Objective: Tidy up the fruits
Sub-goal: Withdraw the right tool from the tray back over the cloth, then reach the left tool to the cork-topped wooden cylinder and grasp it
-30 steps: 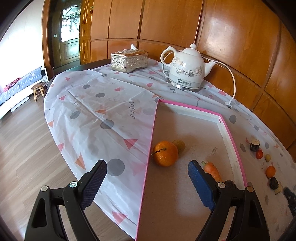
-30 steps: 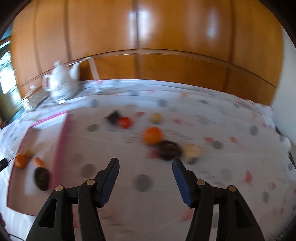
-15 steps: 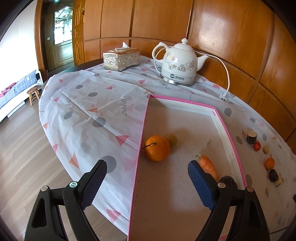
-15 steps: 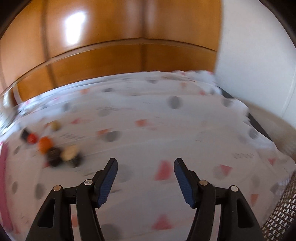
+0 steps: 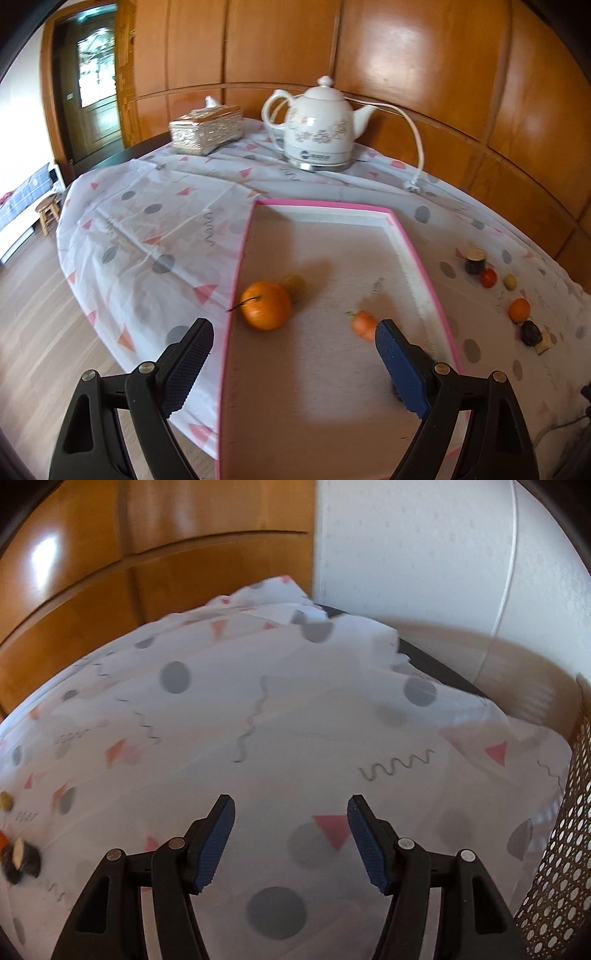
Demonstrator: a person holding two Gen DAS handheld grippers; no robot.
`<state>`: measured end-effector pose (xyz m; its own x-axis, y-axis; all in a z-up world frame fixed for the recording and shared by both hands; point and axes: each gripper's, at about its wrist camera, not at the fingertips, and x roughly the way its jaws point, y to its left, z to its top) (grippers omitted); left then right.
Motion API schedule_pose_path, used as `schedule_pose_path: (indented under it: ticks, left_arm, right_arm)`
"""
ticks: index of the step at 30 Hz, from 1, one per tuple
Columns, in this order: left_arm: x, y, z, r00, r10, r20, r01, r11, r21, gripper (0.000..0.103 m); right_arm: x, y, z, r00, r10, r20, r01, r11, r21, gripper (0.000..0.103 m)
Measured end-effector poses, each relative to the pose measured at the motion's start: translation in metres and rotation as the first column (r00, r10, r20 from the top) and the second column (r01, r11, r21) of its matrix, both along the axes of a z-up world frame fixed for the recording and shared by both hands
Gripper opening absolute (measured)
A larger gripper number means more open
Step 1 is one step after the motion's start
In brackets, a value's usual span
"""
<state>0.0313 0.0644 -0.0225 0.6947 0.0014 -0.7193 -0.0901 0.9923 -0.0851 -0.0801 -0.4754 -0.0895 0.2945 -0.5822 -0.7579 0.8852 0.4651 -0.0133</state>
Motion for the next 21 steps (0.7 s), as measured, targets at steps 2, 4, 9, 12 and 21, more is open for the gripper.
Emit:
schedule_pose_path:
  ticks: [2,4,9,12,21]
  left_arm:
    - [0.003,-0.01,0.003,0.999,-0.032,0.0,0.032,0.999,0.008,0.09]
    - [0.005,-0.022,0.006,0.997,-0.071,0.001,0.071,0.997,0.013,0.09]
    - [0.014,-0.054,0.013,0.984,-0.176,-0.006,0.176,0.984,0.015,0.09]
    - [0.022,-0.076,0.015,0.967,-0.254,-0.016,0.254,0.967,0.007,0.089]
    - [0.063,-0.114,0.01,0.923,-0.368,-0.114,0.349,0.924,-0.154,0.058]
  right_arm:
    - [-0.002,-0.005,-0.01,1.0,-0.014,-0.003,0.014,1.0,0.026,0.066]
    - [-0.004,-0.005,-0.01,1.0,-0.009,0.012,0.009,1.0,0.02,0.07]
    - [0.001,-0.005,-0.013,1.0,0.017,0.01,-0.017,1.0,0.023,0.08]
    - [0.003,-0.005,-0.013,1.0,0.028,0.012,-0.029,0.999,0.024,0.085]
    - [0.004,-0.005,-0.015,0.999,0.034,0.01,-0.035,0.999,0.018,0.088]
